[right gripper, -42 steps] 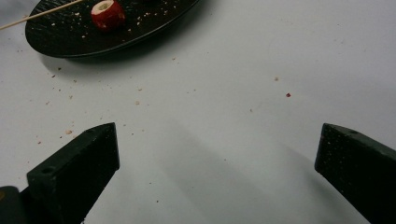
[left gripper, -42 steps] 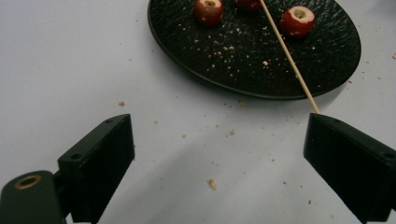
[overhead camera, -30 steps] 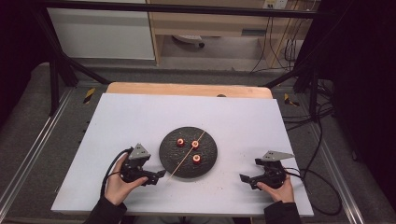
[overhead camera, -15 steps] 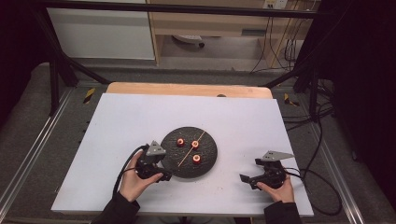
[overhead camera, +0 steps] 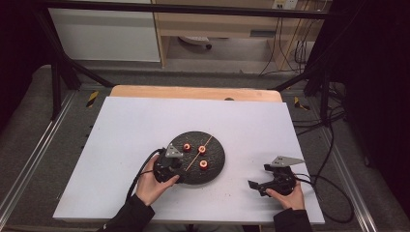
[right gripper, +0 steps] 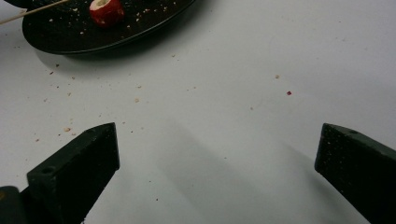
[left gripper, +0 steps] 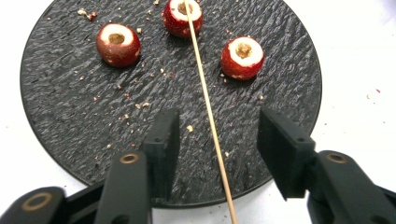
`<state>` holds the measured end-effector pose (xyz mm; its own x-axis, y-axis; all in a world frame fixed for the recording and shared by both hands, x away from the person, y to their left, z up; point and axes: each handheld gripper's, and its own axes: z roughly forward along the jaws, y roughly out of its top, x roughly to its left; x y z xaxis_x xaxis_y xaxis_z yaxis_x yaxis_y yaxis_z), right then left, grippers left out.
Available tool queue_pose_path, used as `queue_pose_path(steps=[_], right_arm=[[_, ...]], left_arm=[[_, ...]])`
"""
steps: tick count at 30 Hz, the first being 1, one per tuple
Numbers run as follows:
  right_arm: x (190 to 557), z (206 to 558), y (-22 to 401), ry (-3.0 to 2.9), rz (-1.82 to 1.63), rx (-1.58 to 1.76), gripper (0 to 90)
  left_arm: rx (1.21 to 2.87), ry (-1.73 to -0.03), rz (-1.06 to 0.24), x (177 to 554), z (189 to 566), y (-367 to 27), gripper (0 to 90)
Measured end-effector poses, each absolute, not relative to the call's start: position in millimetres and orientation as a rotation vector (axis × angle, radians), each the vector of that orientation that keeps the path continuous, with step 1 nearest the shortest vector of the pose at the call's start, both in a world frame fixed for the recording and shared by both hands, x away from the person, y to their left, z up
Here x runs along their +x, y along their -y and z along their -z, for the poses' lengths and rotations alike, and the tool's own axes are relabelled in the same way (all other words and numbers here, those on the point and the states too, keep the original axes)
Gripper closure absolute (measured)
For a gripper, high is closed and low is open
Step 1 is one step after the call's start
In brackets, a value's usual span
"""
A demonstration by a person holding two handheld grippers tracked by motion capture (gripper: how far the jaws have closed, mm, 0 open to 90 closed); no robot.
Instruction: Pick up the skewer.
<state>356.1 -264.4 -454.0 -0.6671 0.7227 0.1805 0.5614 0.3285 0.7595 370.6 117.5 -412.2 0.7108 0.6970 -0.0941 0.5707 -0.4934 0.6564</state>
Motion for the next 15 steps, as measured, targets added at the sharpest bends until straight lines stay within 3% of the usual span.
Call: queue_pose_path(steps=[15], right_arm=[[356,454,264,-2.403,-1.254,1.172,0.6]], left_arm=[[2.332,-0.990,-0.270,380,418,-104,66.5]])
